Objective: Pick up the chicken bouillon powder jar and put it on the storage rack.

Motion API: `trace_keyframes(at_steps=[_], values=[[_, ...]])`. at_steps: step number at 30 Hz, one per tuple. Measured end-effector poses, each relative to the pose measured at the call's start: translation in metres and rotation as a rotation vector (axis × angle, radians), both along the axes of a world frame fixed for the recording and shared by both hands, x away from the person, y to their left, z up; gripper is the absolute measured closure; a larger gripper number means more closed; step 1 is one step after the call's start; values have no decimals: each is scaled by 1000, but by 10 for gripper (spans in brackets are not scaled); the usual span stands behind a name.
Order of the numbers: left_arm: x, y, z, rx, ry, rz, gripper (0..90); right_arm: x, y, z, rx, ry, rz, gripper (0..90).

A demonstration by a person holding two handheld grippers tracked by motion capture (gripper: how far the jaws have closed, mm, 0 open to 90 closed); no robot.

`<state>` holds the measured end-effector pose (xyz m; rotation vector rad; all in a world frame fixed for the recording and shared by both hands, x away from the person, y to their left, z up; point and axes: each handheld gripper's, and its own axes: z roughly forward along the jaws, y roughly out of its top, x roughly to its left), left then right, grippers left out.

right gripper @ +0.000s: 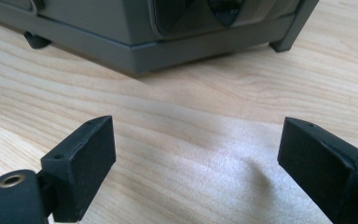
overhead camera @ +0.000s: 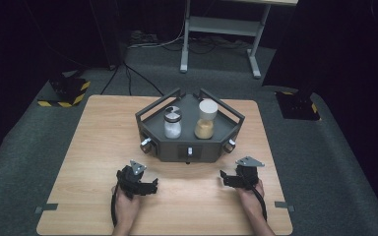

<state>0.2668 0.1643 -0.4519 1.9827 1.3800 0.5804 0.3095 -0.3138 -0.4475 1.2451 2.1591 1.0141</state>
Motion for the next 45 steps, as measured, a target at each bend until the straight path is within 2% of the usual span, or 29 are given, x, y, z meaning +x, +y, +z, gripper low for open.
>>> trace_keyframes(at_steps=[4,7,11,45], values=[[0,0,0,0,0,0,2,2,3,-1,-18,15,7,112],[0,0,0,0,0,0,2,8,7,2,-44,43,26,106],[0,0,0,0,0,0,2,12,6,2,-39,55,33,90],[0,0,0,0,0,0,1,11,6,2,-39,53,33,94]])
